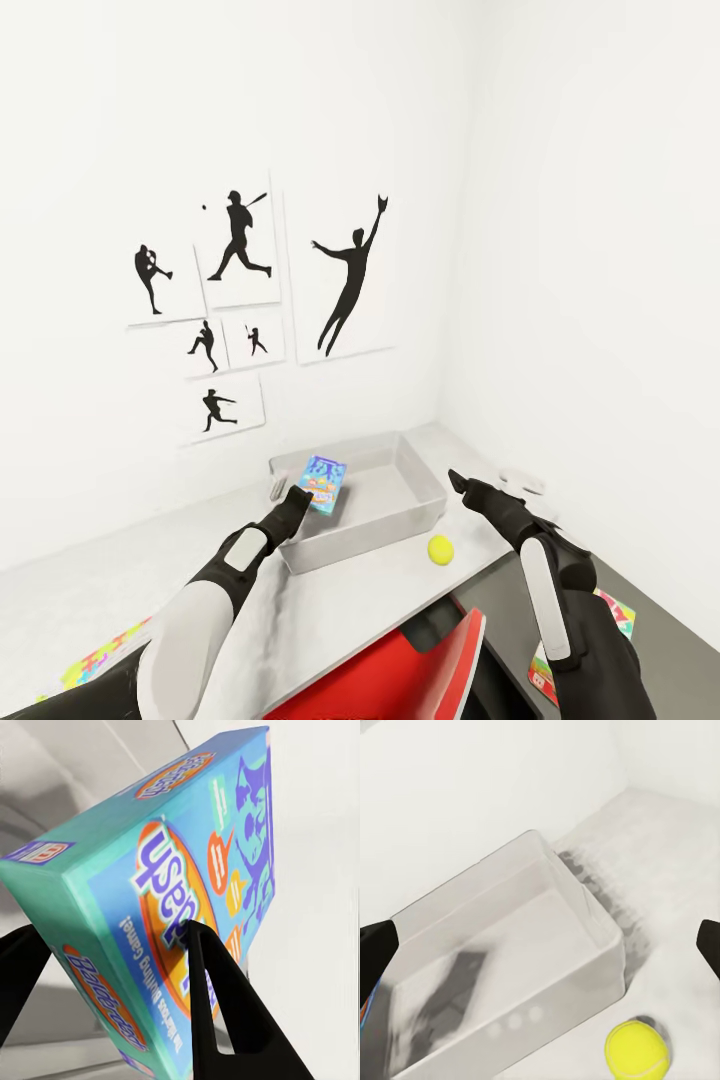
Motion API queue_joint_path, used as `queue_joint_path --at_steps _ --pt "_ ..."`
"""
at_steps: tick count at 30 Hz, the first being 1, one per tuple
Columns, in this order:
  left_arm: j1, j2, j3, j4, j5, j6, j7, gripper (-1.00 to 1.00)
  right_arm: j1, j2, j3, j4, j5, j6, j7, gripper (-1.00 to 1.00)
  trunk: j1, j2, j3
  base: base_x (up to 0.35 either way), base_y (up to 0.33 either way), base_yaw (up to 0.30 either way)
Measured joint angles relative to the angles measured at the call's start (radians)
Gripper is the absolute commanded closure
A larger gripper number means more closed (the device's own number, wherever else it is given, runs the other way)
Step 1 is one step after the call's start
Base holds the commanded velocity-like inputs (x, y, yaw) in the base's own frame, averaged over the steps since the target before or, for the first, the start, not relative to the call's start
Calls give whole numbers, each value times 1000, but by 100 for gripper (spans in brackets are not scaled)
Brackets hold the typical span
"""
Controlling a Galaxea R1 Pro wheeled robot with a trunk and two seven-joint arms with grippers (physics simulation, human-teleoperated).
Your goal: Put all the toys in the child's room - the three board games (two on the bed and one on the table), the two jigsaw puzzles on the table, and the tennis ball on the table - inside the toy box on the table in the child's room.
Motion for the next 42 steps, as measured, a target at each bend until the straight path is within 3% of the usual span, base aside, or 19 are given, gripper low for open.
queue_joint_path --at_steps 8,42 --pt "1 0 -2 0 18 -1 -1 100 0 0 0 0 0 0 0 -100 0 0 -11 0 0 0" --pt "1 0 -3 0 18 -3 -3 100 1 1 1 0 0 0 0 -100 0 2 -44 0 0 0"
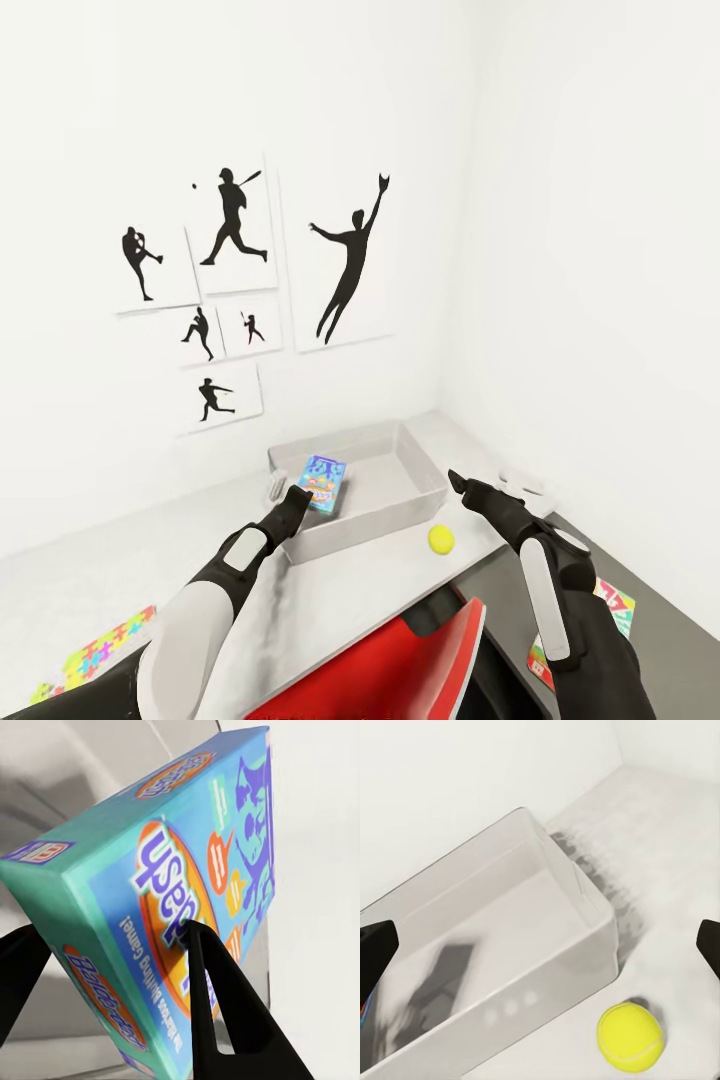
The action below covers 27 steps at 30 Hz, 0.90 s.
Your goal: Put all the toys in the child's room - the three board games (two on the bed and one on the table), the two jigsaw puzzles on the table, and the tennis ball on the table - inside the toy box on the table in the child's room.
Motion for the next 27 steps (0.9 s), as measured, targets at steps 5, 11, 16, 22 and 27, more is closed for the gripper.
queue_joint_path --at_steps 5,11,16,22,27 --pt "0 0 1 0 2 0 0 100 0 0 0 0 0 0 0 -100 0 0 -8 0 0 0" --pt "-1 0 1 -1 9 1 0 100 0 0 0 -1 0 0 0 -100 0 -1 -14 0 0 0" --pt "-1 0 1 -1 10 2 -1 100 0 0 0 0 0 0 0 -100 0 -1 -15 0 0 0" --pt "-1 0 1 -1 10 2 -2 100 0 0 0 0 0 0 0 -100 0 -1 -15 0 0 0" --pt "-1 0 1 -2 10 2 -2 100 0 0 0 -1 0 0 0 -100 0 -1 -15 0 0 0"
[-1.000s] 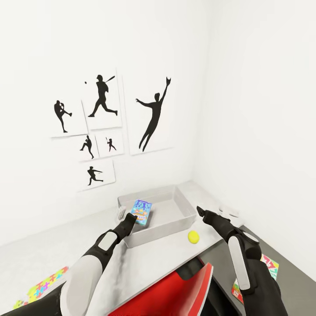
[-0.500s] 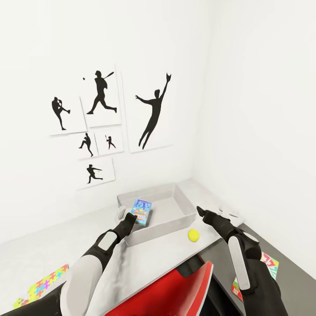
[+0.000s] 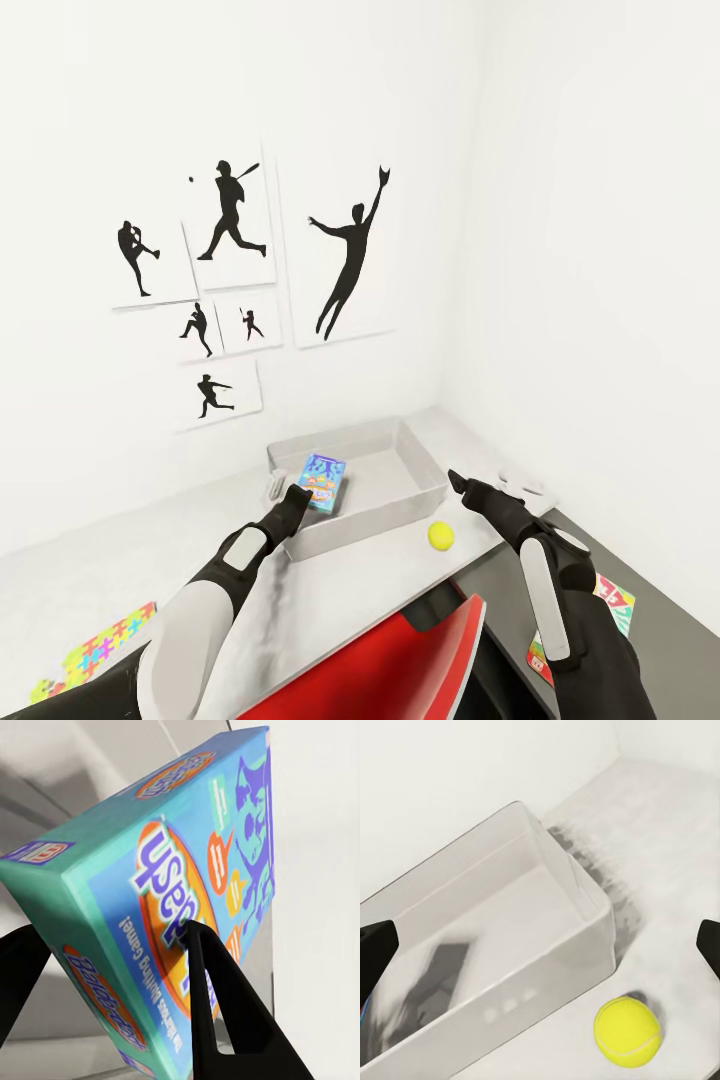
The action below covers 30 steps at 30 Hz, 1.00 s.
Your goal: Put all the toys in the child's room - the three board games (two on the bed and one on the table), the two jigsaw puzzles on the table, and the tennis ball on the table - inside the toy box on the table in the child's room.
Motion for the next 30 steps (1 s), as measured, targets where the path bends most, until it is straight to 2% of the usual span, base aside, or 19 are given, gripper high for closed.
queue_joint_path --at_steps 30 --pt "1 0 -1 0 3 -2 -3 100 0 0 0 -1 0 0 0 -100 0 0 0 0 0 0"
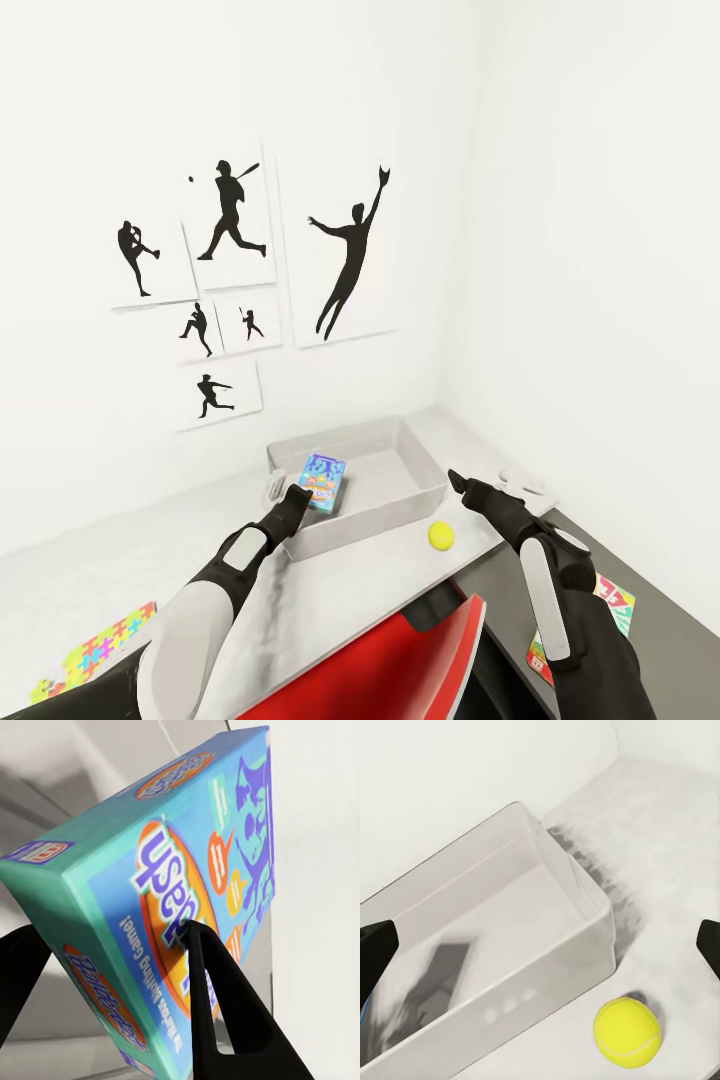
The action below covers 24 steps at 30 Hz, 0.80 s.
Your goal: Put all the toys in the child's room - the three board games (two on the bed and one on the table), the two jigsaw puzzles on the table, and the tennis ball on the table - inside the toy box on the table in the child's room.
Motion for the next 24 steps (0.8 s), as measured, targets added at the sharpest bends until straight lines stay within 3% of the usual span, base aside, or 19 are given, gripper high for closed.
queue_joint_path --at_steps 6,14,24 --pt "1 0 0 0 7 -2 0 100 0 0 0 0 0 0 0 -100 0 0 0 0 0 0" --pt "1 0 -1 1 54 -5 7 100 0 0 0 1 0 0 0 -100 0 0 0 0 0 0" --pt "1 0 -1 1 59 -5 8 100 0 0 0 1 0 0 0 -100 0 1 0 0 0 0"
